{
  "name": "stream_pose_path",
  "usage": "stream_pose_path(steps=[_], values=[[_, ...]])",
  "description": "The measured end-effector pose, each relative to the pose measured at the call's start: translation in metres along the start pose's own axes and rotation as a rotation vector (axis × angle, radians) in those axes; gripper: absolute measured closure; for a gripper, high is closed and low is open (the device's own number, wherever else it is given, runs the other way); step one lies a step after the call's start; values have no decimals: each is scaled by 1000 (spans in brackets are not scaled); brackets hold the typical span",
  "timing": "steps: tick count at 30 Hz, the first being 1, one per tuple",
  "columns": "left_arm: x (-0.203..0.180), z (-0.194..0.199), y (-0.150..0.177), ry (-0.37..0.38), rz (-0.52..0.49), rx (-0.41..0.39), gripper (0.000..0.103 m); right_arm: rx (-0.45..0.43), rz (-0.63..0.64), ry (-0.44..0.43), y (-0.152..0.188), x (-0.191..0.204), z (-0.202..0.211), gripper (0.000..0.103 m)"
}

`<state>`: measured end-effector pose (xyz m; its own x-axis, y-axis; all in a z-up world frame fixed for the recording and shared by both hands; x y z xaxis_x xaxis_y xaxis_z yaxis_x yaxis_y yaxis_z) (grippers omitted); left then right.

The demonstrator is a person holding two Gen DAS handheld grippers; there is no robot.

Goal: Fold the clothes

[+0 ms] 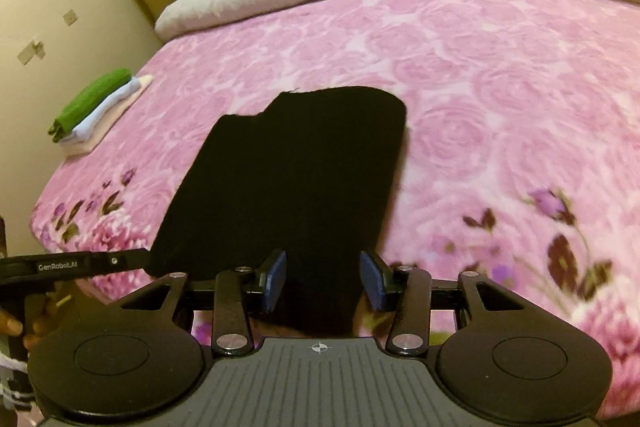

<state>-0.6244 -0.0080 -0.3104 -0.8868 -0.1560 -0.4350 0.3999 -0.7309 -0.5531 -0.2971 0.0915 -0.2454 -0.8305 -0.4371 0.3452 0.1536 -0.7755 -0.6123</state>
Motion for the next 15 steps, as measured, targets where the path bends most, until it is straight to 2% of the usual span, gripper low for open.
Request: stream_pose_path(steps=[7,15], values=[[-10,-20,-28,22,-85,21,85,33,115,-2,-28,-8,-18,57],[-19,-36,-37,24,-202,69,85,71,141,-10,-18,-16,-22,57]])
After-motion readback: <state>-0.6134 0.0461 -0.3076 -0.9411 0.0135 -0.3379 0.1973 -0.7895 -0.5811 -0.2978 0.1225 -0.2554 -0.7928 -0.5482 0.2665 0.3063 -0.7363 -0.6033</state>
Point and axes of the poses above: each gripper's, at about its wrist camera, not at the fingertips, and z roughly against the way its jaws point, x to its left, y to its underside, the point moved 1 cm from there along -z, roughly the way its jaws point, and after that the axes turned 3 degrees about -x, right-handed, at the moved point
